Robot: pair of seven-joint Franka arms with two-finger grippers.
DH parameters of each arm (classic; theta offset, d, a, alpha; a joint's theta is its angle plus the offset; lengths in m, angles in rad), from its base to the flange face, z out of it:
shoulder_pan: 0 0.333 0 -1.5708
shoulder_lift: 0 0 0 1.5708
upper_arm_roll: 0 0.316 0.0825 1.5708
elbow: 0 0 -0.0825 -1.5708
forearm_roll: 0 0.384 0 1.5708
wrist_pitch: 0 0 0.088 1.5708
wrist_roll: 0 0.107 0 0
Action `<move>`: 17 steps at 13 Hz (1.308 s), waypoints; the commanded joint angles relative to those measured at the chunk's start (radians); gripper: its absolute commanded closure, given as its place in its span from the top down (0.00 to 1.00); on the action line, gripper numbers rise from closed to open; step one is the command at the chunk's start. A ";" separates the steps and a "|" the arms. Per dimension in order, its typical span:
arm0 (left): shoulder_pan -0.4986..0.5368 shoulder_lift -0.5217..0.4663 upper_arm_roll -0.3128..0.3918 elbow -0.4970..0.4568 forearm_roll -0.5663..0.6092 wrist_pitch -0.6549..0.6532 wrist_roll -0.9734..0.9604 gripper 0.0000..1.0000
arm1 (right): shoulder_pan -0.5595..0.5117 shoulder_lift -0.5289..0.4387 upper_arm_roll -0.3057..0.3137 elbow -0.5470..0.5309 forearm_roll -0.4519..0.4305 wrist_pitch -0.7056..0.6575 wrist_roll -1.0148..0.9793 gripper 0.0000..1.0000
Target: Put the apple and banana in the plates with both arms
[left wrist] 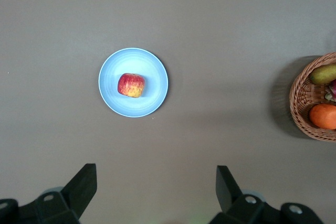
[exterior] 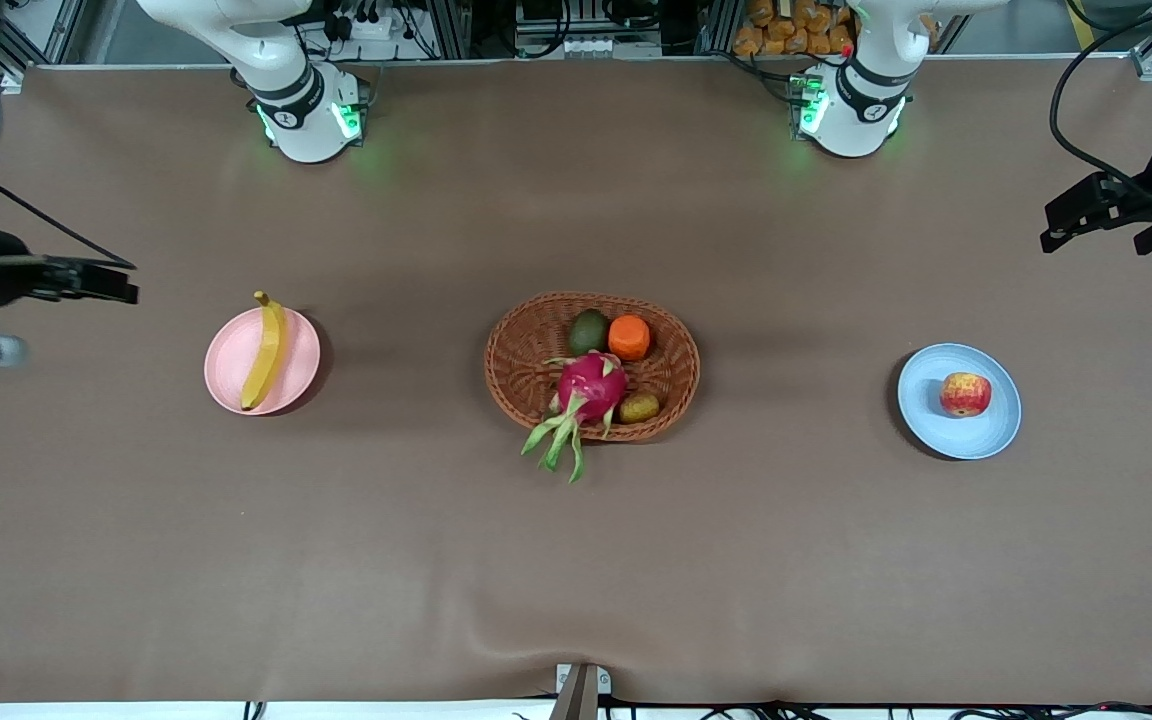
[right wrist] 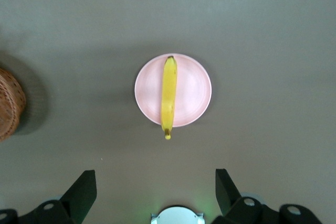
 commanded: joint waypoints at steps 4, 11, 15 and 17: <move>-0.003 -0.002 -0.001 0.005 -0.005 -0.002 -0.014 1.00 | -0.013 0.029 0.016 0.131 -0.026 -0.017 -0.013 1.00; -0.008 0.012 -0.001 0.007 -0.005 -0.002 -0.014 1.00 | 0.005 -0.040 0.029 0.109 -0.071 -0.027 -0.038 1.00; -0.009 0.014 -0.001 0.031 -0.007 -0.002 -0.015 1.00 | -0.004 -0.164 0.042 -0.070 -0.071 0.073 -0.038 1.00; -0.009 0.021 -0.001 0.033 -0.005 -0.002 -0.015 1.00 | -0.021 -0.198 0.045 -0.116 -0.071 0.104 -0.039 1.00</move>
